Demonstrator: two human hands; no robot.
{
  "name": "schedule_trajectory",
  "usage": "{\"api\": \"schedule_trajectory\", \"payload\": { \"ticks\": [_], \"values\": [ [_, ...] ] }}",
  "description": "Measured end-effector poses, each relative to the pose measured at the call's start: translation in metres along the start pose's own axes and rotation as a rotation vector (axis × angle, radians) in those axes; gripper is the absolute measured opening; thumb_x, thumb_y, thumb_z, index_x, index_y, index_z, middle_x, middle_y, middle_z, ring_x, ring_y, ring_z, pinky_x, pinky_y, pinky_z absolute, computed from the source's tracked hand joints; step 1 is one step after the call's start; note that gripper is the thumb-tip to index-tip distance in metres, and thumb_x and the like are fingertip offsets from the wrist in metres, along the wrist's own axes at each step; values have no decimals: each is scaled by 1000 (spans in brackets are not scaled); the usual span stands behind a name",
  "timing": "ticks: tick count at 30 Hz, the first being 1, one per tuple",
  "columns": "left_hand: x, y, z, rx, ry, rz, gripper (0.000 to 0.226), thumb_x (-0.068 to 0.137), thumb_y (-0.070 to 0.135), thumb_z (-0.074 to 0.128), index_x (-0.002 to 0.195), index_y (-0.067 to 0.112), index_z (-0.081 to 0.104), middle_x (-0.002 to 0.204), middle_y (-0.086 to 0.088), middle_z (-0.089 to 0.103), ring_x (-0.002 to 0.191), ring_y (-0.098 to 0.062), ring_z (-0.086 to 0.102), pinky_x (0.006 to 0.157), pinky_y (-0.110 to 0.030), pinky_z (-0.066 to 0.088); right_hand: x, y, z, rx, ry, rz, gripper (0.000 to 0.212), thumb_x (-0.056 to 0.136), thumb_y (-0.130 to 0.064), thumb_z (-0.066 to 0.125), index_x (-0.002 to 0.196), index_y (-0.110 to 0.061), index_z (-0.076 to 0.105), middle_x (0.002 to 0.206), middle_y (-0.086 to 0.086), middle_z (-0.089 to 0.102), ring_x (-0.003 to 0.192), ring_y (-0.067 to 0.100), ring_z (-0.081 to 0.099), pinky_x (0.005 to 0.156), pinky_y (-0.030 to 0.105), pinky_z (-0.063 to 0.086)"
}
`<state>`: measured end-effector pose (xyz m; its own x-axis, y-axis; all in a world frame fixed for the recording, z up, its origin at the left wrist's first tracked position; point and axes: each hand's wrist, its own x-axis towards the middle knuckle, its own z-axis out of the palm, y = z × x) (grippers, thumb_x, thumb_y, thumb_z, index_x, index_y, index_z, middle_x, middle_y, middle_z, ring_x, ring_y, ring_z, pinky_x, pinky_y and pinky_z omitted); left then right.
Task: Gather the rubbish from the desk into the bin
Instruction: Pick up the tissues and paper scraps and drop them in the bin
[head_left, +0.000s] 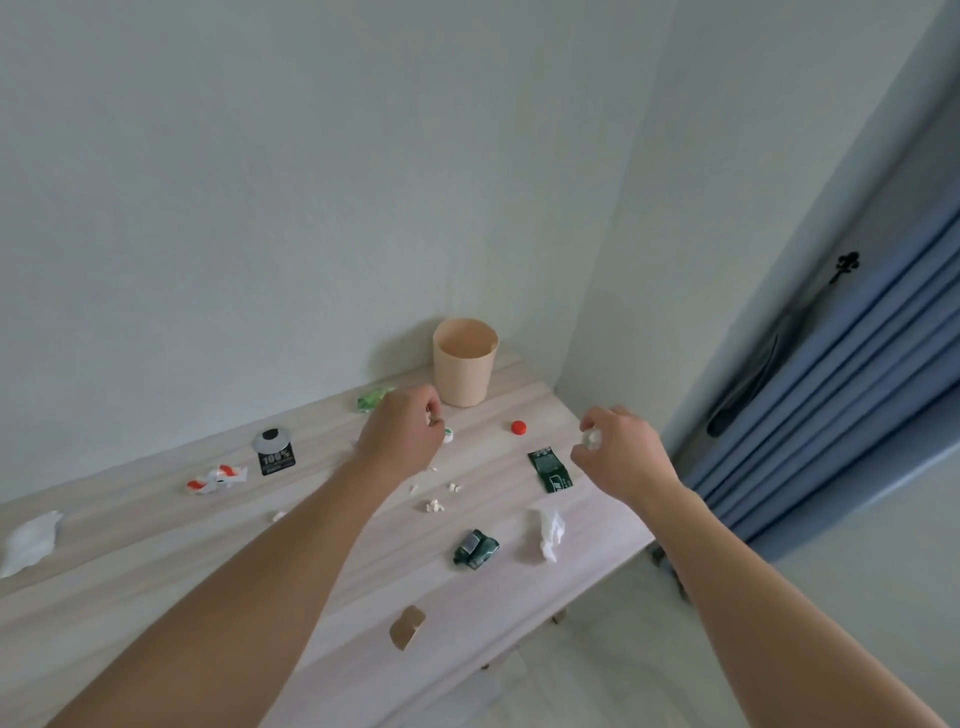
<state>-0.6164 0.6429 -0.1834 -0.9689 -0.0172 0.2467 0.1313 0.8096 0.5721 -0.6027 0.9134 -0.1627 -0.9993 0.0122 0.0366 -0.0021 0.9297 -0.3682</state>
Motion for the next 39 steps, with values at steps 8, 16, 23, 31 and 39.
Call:
{"api": "schedule_trajectory", "payload": {
  "ticks": [8, 16, 23, 31, 39],
  "values": [
    [78, 10, 29, 38, 39, -31, 10, 73, 1, 57, 72, 11, 58, 73, 1, 56, 71, -23, 54, 61, -33, 45, 95, 26, -2, 11, -1, -92, 21, 78, -22, 61, 98, -19, 61, 89, -1, 48, 78, 24, 49, 67, 26, 35],
    [163, 31, 75, 118, 8, -150, 21, 74, 2, 58, 69, 21, 51, 79, 2, 54, 76, -21, 52, 64, -30, 38, 214, 68, 7, 56, -106, -216, 27, 77, -24, 63, 103, -18, 62, 94, 1, 51, 87, 28, 56, 71, 28, 38],
    [240, 39, 103, 213, 18, -258, 16, 76, 7, 60, 72, 21, 55, 83, 1, 62, 79, -21, 57, 70, -32, 48, 311, 92, 8, 92, -200, -254, 23, 78, -24, 62, 100, -18, 62, 95, 4, 52, 84, 25, 53, 71, 27, 38],
    [293, 17, 128, 228, 1, -345, 16, 77, 14, 64, 72, 25, 53, 82, 4, 59, 76, -19, 56, 63, -30, 43, 375, 81, 34, 48, -290, -276, 22, 77, -29, 62, 98, -22, 63, 99, 4, 55, 92, 26, 58, 75, 28, 41],
    [330, -14, 163, 213, -72, -380, 14, 76, 24, 69, 82, 28, 58, 89, 6, 55, 80, -16, 57, 67, -31, 46, 423, 85, 60, 43, -337, -285, 21, 79, -27, 63, 99, -19, 62, 94, 4, 52, 88, 27, 57, 73, 30, 41]
  ]
}}
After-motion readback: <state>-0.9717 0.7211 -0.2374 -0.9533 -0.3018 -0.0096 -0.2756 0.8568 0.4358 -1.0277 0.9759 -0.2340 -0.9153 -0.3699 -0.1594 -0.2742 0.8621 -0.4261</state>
